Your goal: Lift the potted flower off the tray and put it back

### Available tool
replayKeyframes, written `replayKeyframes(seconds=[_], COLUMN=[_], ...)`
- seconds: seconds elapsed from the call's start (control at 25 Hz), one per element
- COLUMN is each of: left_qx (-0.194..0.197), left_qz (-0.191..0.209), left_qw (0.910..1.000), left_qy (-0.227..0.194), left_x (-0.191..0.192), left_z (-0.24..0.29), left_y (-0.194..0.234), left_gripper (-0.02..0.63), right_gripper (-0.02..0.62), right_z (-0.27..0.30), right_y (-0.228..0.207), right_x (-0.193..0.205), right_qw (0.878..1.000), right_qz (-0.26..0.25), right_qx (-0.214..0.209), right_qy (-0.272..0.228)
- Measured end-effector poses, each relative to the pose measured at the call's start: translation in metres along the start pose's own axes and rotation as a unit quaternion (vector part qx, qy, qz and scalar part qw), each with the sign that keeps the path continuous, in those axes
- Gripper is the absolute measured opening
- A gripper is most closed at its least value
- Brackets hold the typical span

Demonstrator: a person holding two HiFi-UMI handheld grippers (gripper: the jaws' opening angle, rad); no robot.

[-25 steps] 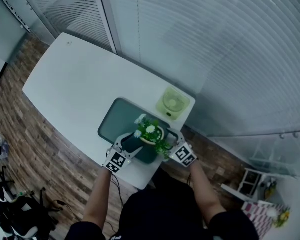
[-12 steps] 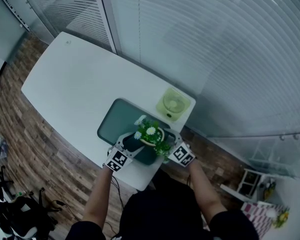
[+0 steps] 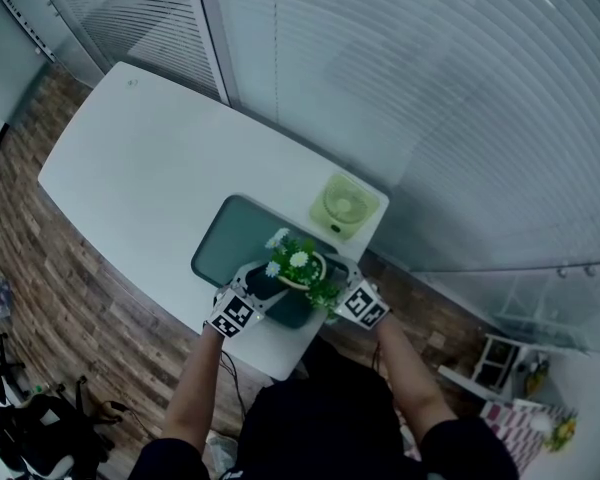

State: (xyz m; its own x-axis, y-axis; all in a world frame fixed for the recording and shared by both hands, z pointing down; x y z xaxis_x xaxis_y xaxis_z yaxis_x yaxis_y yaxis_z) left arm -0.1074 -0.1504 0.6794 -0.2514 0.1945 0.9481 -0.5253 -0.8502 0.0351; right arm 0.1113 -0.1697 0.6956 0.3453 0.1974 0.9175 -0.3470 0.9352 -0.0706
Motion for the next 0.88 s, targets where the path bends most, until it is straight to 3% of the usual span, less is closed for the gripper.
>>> replayKeyframes(seconds=[0.88], left_qx=[0.022], left_qz=[-0.027], left_qw=[0.9994], left_qy=[0.002], left_x=[0.0056], left_z=[0.0078], left_y=[0.0013], left_gripper=[0.268], right_gripper=[0.373], right_z=[0.0001], right_y=[0.0009], right_x=[0.0021], right_qw=[1.0], right_qz=[0.008], right_qx=[0.011], right_qy=[-0.01])
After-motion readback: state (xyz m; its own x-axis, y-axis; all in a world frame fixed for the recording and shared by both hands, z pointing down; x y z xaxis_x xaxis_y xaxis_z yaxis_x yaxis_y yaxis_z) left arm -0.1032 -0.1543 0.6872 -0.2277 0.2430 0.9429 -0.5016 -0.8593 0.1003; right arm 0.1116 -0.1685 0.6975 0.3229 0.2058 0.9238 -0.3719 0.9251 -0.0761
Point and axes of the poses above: the fingertips, and each gripper's own axes: z forward along the fingers, y to its left, x out of its underside, the point moved 10 cm from there along -z, backward along the fingers, and after that the axes turned 12 degrees about -y, right-handed, at the moved point
